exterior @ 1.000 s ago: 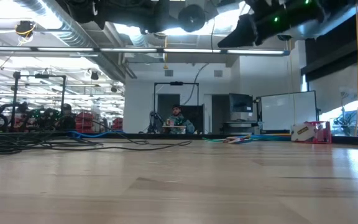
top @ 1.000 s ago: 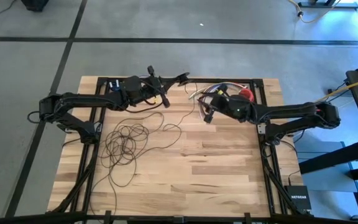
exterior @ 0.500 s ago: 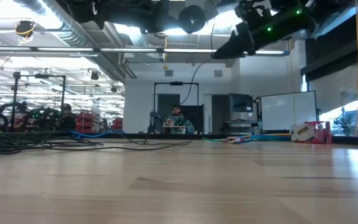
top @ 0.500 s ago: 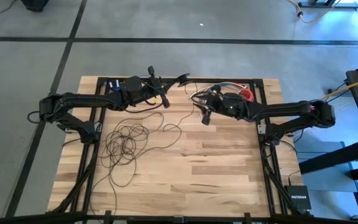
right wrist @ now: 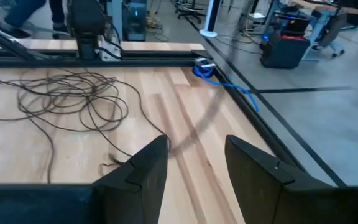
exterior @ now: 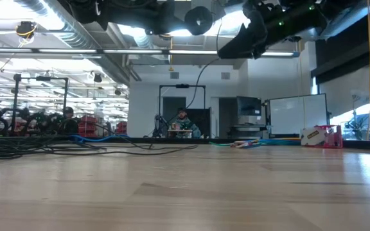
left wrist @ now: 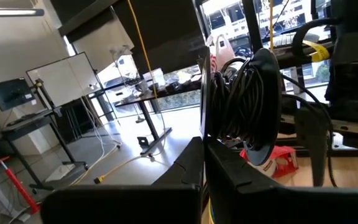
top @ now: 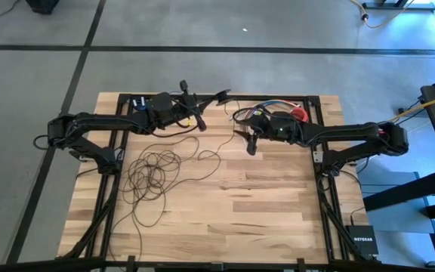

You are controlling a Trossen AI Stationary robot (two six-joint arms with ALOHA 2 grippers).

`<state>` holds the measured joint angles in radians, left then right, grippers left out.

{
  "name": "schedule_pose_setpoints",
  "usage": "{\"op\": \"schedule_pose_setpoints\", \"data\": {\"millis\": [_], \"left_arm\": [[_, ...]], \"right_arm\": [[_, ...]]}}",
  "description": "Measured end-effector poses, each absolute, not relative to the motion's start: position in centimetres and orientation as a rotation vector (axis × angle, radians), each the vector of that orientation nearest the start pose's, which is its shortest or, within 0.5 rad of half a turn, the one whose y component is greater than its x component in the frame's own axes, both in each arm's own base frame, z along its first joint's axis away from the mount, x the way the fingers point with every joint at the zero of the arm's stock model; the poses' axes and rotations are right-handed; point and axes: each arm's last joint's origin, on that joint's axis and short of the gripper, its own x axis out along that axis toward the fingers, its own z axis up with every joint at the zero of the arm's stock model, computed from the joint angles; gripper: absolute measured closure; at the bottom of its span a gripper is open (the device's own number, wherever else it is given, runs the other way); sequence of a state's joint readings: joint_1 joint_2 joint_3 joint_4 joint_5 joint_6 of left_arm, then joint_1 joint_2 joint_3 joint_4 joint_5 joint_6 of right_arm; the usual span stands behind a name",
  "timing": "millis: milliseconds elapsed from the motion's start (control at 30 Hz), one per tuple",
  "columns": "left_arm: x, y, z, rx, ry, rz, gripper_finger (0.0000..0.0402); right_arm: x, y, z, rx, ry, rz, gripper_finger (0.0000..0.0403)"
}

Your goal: Coiling cords

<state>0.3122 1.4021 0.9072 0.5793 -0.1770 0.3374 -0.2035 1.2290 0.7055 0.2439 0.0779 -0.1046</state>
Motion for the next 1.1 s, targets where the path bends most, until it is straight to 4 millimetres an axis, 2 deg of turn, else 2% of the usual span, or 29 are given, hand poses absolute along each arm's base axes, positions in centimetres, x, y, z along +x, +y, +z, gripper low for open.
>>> {"op": "schedule_pose_setpoints", "data": {"millis": [233, 367, 533, 767, 1100], "left_arm": [[29.88, 10.17, 30.84, 0.336, -0.002, 0.498, 0.0401], [29.88, 10.17, 30.84, 0.339, -0.001, 0.498, 0.0401], [29.88, 10.17, 30.83, 0.339, 0.0, 0.498, 0.0401], [29.88, 10.17, 30.83, 0.339, 0.0, 0.498, 0.0401], [30.15, 9.39, 30.88, 0.331, -0.021, 0.413, 0.0401]], "right_arm": [[26.35, -5.67, 25.68, -0.081, 0.256, -0.269, 0.0237], [26.27, -5.87, 25.65, -0.091, 0.266, -0.342, 0.0243], [26.27, -5.91, 25.7, -0.108, 0.264, -0.355, 0.0285], [26.36, -5.94, 25.59, -0.18, 0.279, -0.347, 0.0392], [26.62, -6.61, 25.45, -0.351, 0.316, -0.545, 0.0397]]}}
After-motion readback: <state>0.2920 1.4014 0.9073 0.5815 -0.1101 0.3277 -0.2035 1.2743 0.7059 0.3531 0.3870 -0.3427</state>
